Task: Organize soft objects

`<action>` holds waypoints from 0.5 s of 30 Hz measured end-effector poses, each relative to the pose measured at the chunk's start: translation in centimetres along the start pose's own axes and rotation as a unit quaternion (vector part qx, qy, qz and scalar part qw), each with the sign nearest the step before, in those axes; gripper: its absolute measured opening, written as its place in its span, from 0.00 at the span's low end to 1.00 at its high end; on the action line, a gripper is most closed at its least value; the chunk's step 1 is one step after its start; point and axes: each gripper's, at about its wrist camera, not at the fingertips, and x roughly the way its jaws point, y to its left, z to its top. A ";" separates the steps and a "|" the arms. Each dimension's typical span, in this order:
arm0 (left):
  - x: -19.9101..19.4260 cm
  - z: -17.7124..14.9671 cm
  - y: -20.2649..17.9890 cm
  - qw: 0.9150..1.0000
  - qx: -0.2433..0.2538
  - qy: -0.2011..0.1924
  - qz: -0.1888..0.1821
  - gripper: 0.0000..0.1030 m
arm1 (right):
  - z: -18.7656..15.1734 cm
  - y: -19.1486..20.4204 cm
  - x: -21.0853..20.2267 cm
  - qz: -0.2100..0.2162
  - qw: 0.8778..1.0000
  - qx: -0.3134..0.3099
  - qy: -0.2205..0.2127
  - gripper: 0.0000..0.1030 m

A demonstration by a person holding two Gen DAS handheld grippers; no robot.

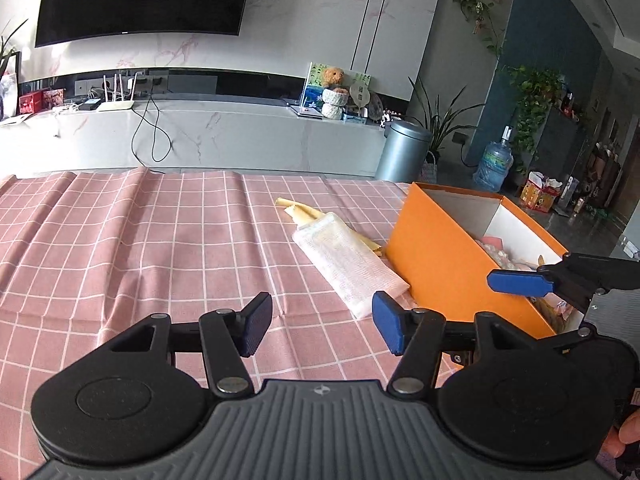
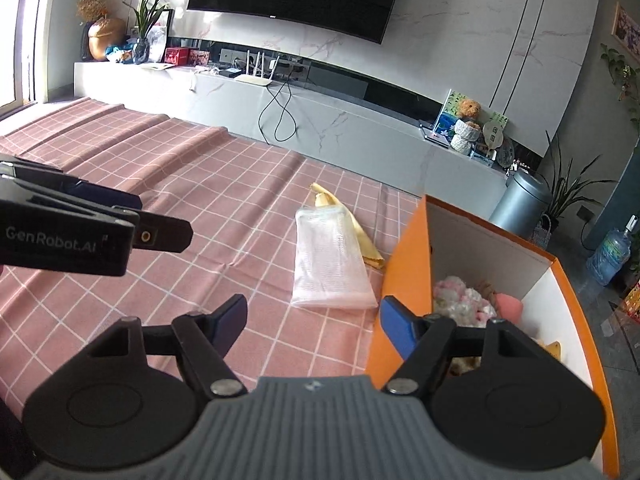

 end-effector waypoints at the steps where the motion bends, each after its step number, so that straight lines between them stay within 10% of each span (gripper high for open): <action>1: 0.5 0.2 0.1 1.000 0.001 0.008 0.003 0.66 | 0.4 0.0 0.7 0.000 1.000 -0.002 0.010 0.70; 15: 6.8 2.1 4.3 0.997 0.008 0.071 0.014 0.65 | 5.6 -1.3 13.4 0.026 0.991 0.026 0.130 0.70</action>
